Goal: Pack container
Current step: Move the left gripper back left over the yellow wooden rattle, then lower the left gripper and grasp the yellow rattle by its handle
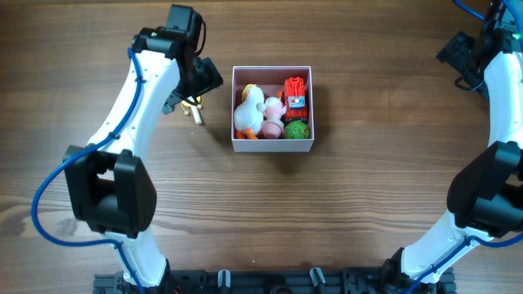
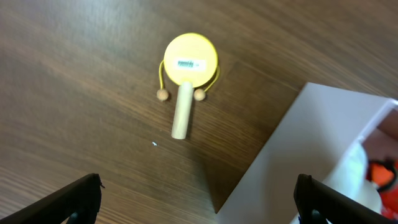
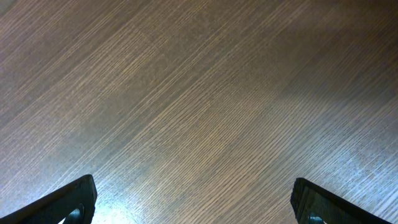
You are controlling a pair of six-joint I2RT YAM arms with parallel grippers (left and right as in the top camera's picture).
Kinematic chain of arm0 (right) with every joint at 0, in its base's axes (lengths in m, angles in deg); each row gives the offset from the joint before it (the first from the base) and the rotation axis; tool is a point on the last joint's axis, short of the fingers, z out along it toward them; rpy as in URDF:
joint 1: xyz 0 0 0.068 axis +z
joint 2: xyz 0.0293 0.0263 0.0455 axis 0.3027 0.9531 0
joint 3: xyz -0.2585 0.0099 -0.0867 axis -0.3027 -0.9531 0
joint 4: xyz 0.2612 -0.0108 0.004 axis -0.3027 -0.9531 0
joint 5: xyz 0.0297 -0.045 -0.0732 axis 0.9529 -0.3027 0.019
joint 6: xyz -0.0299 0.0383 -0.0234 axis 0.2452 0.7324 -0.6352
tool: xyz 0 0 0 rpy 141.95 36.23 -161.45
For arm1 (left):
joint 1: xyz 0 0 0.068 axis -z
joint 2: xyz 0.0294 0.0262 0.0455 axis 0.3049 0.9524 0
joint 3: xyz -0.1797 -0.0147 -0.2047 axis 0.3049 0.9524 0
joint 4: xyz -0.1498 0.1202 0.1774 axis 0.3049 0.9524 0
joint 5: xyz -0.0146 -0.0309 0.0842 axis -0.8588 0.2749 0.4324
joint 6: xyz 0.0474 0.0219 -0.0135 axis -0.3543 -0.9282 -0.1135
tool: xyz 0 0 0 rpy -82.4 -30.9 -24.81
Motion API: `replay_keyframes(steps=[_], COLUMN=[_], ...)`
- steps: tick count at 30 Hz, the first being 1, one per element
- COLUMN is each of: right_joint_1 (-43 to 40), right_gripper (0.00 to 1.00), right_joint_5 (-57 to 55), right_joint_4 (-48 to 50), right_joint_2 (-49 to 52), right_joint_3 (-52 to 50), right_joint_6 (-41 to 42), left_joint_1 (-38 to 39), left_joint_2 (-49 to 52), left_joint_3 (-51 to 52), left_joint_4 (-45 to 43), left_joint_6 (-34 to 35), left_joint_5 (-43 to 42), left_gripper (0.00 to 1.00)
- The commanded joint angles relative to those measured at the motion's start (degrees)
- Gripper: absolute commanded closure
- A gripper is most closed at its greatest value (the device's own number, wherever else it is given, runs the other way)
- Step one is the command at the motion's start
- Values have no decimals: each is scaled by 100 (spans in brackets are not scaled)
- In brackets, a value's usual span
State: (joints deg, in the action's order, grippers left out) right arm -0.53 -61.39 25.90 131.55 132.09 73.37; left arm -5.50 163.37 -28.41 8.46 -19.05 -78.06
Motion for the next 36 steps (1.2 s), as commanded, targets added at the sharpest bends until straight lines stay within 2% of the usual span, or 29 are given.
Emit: replay_keyframes(steps=[1, 9, 14, 19, 24, 36], right_joint_1=[17, 17, 17, 17, 17, 17], right_gripper=[0, 0, 0, 0, 0, 0], right_joint_5=[-118, -118, -118, -118, -118, -118], right_joint_4=[7, 7, 7, 7, 7, 7], right_joint_2=[-72, -72, -72, -72, -72, -72], right_joint_3=[-24, -24, -24, -24, -24, -24], right_joint_6=[79, 79, 79, 79, 76, 79], left_joint_1=[-33, -90, -184, -365, -466, -343], left_joint_2=[142, 470, 671, 675, 686, 1064], left_joint_3=[50, 55, 55, 57, 66, 66], left_joint_4=[46, 122, 127, 85, -76, -42], left_joint_6=[787, 706, -94, -321, -1014, -1067], left_joint_5=[72, 74, -74, -140, -708, -702], left_gripper=[0, 0, 0, 0, 1, 0])
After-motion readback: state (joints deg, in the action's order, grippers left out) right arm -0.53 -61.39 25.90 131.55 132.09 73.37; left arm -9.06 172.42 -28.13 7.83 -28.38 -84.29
